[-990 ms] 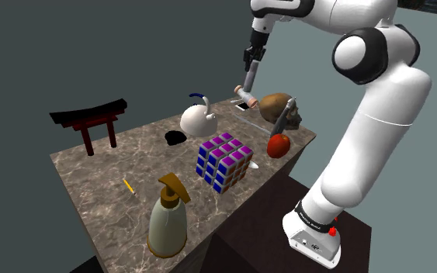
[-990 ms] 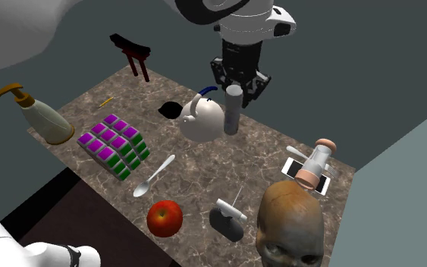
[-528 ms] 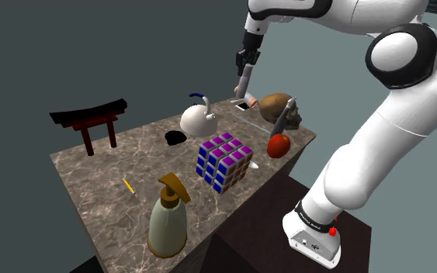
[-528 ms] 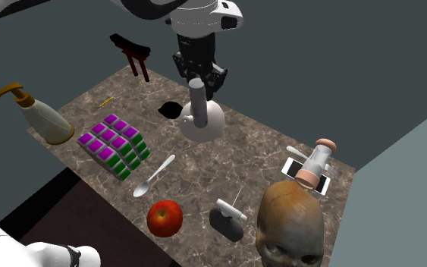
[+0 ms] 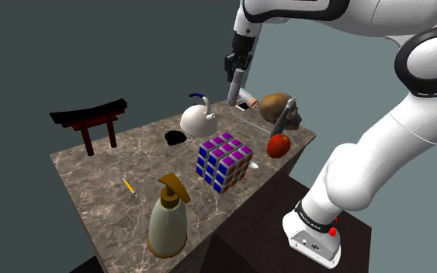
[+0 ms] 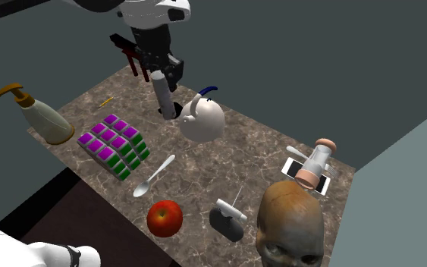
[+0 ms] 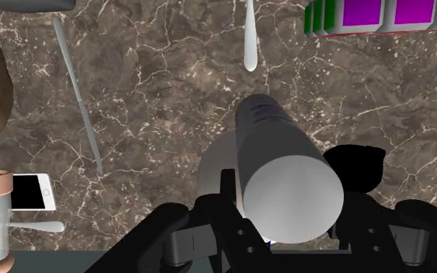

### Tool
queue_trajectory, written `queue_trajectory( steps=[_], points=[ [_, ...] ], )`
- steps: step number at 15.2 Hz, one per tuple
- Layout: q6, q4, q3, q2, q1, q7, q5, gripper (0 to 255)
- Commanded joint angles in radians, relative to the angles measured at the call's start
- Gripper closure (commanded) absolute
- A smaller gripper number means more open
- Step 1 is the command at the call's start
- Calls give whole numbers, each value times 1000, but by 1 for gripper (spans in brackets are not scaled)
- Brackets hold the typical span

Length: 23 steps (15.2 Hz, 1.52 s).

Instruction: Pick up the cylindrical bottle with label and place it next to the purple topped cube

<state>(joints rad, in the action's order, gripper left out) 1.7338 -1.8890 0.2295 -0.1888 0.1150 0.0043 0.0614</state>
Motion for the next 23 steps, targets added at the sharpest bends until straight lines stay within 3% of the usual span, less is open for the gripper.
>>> queue_trajectory(
  steps=[1,4,23],
  points=[
    [-4,-19,-33,-21,21,56,0,255],
    [-6,-46,-83,-47,51,136,-4,255],
    [250,-288,-77,-33,48,141,-1,255]
  ],
)
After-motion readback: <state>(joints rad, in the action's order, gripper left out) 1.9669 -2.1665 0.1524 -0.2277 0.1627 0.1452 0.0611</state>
